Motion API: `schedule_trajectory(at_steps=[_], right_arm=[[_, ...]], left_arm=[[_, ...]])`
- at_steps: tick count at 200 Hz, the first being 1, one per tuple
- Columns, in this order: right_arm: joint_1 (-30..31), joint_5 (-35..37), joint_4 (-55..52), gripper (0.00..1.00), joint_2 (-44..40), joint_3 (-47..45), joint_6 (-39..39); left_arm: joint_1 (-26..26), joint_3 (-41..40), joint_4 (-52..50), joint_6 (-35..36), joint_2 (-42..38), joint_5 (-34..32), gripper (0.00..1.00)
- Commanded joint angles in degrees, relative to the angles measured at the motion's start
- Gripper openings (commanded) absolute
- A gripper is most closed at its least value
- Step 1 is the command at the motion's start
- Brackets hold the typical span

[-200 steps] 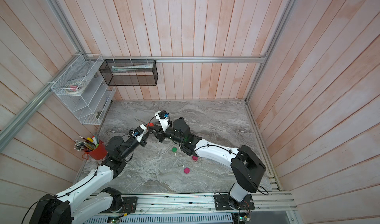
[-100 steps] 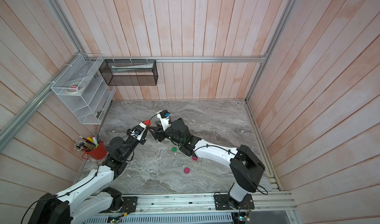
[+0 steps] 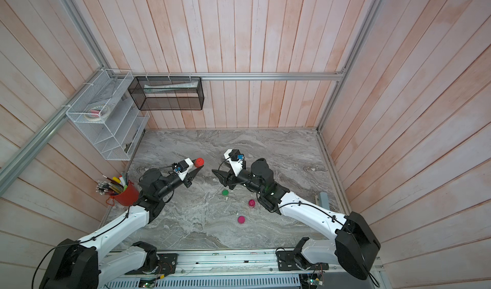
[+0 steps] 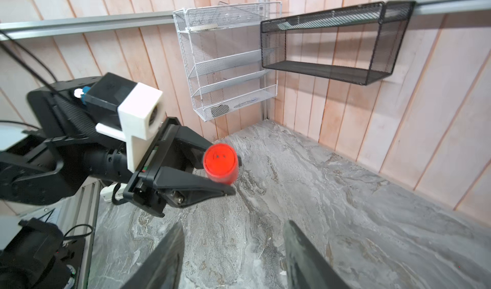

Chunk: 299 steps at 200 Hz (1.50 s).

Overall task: Close the paint jar lid
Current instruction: Screw the lid onto the paint jar.

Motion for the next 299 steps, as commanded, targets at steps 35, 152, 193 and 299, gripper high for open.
schedule_trajectory(at_steps=[35, 152, 193, 299], right_arm=[[-1.2, -10.2, -2.7, 0.54, 1.7, 2.9, -6.2], [0.2, -15.8, -6.8, 0.49, 7.2, 8.0, -9.0], [1.2, -14.6, -7.8, 0.43, 8.0, 8.5, -9.7], [2.0, -9.7, -9.4, 0.26, 9.1, 9.5, -9.1]], left_arm=[[0.2, 1.8, 2.5, -6.7, 2.7, 21.9, 0.28], [0.2, 1.9, 2.2, -6.7, 2.6, 22.5, 0.28], [0.2, 1.8, 2.2, -6.6, 2.6, 22.3, 0.28], [0.1, 1.8, 2.0, -6.2, 2.4, 19.4, 0.28]])
